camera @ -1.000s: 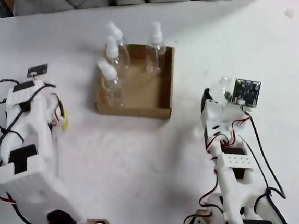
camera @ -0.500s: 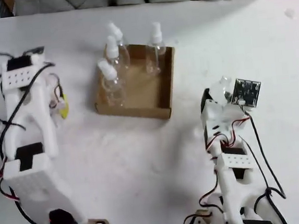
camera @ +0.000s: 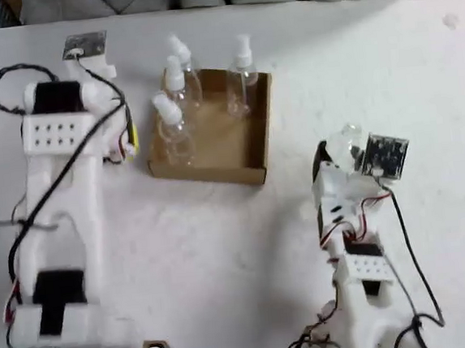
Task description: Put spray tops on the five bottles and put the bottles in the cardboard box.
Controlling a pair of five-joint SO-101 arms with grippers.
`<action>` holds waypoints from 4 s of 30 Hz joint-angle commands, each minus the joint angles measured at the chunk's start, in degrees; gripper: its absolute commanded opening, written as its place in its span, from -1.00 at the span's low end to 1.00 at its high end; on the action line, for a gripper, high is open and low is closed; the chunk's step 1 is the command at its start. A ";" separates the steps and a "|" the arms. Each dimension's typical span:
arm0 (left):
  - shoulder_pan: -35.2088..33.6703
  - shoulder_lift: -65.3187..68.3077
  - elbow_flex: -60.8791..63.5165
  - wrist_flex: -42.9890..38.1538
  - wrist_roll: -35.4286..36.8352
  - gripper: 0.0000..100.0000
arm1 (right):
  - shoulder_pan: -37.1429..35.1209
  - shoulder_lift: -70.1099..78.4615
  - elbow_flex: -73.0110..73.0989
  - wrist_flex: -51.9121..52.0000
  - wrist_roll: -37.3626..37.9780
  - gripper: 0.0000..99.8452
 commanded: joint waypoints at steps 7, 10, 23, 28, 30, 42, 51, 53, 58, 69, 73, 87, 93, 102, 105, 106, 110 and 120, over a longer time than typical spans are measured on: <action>4.88 -25.54 18.81 -16.44 0.88 -0.96 | -3.82 -23.08 10.46 -0.66 6.51 -0.97; 6.81 -31.34 23.38 -21.45 0.97 -0.96 | -4.00 -26.95 10.55 4.18 6.51 -0.97; 11.74 -50.15 34.02 -40.88 11.78 -0.96 | -17.27 -34.59 10.99 14.20 6.42 -0.97; 11.91 -53.58 38.15 -45.63 12.04 -0.96 | -19.56 -41.10 10.99 18.77 6.42 -0.97; 11.56 -54.90 38.59 -47.56 12.04 -0.96 | -21.14 -44.97 10.99 21.32 6.42 -0.97; 11.12 -65.71 38.86 -53.45 16.53 -0.96 | -42.95 -58.15 5.10 31.96 6.95 -0.97; -6.46 -79.34 40.44 -52.31 19.08 -0.96 | -54.11 -54.29 0.79 31.34 6.59 -0.97; -9.80 -83.12 42.02 -52.48 19.25 -0.96 | -55.87 -52.88 0.18 30.99 6.95 -0.97; -11.38 -88.40 44.92 -52.40 23.65 -0.96 | -60.00 -44.26 -2.99 25.19 6.86 -0.97; -11.03 -88.40 51.16 -52.75 27.69 -0.96 | -60.09 -25.89 -4.66 19.21 6.95 -0.97; -10.95 -88.48 52.92 -52.40 27.34 -0.96 | -59.91 -23.25 -4.75 19.03 7.21 -0.97; -4.00 -88.57 53.98 -48.44 21.63 -0.96 | -58.77 -14.64 -6.51 17.01 12.22 -0.97; -4.09 -88.48 54.51 -48.00 21.63 -0.96 | -56.13 -14.64 -6.59 16.92 12.22 -0.97; -2.24 -88.48 58.20 -49.41 21.71 -0.96 | -56.04 -14.64 -6.59 15.52 11.87 -0.97; 0.57 -88.48 58.37 -49.05 21.63 -0.96 | -56.04 -14.64 -6.59 15.52 11.87 -0.97; 1.19 -88.48 58.73 -49.14 21.63 -0.96 | -56.04 -14.64 -6.59 15.52 11.87 -0.97; 1.63 -88.48 59.78 -49.49 21.54 -0.96 | -55.87 -14.64 -6.59 15.52 11.87 -0.97; 1.54 -88.48 60.13 -49.32 21.45 -0.96 | -55.87 -14.64 -6.59 15.43 11.87 -0.97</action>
